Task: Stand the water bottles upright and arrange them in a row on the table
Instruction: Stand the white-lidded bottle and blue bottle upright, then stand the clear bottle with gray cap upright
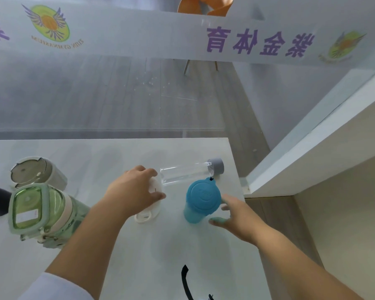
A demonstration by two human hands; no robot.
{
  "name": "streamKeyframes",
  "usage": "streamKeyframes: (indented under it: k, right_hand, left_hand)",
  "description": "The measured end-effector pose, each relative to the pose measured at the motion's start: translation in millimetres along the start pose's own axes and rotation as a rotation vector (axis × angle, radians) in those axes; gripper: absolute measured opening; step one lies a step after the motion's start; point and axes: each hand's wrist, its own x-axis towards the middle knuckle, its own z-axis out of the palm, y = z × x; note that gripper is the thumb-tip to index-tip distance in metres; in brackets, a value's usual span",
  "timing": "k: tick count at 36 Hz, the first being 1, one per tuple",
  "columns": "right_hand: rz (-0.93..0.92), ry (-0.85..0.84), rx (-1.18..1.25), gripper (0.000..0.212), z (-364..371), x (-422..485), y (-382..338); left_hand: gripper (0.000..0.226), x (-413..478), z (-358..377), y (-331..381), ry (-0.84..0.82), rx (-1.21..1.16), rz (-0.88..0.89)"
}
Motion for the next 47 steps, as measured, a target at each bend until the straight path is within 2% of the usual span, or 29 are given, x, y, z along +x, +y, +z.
streamKeyframes:
  k: [6,15,21,25,27,31,33,39,47]
  right_hand:
    - [0.108,-0.052,-0.131,0.055,-28,13,7]
    - [0.144,0.037,-0.351,0.053,-63,68,1]
    - [0.054,0.087,-0.482,0.057,-68,107,-9]
    - [-0.001,-0.002,-0.493,0.072,-64,128,-7]
    - [-0.004,-0.072,-0.489,0.073,-59,136,-4]
    - [-0.024,-0.067,-0.461,0.04,-51,143,6]
    - [-0.032,-0.052,-0.448,0.033,-50,143,7]
    - [-0.003,-0.008,-0.321,0.045,-53,133,6]
    - [-0.1,0.237,-0.012,0.05,-79,115,-23]
  left_hand:
    - [0.052,9,-13,9,0.002,-0.01,-0.006]
    - [0.055,44,-36,27,-0.045,0.075,0.023]
    - [0.056,65,-38,32,-0.075,0.13,0.022]
    - [0.055,74,-36,30,-0.095,0.145,0.004]
    - [0.054,77,-34,28,-0.107,0.152,-0.002]
    - [0.053,81,-29,22,-0.132,0.148,-0.009]
    - [0.053,82,-27,20,-0.139,0.145,-0.014]
    - [0.053,82,-23,13,-0.147,0.136,-0.033]
    - [0.052,79,-26,7,-0.134,0.127,-0.039]
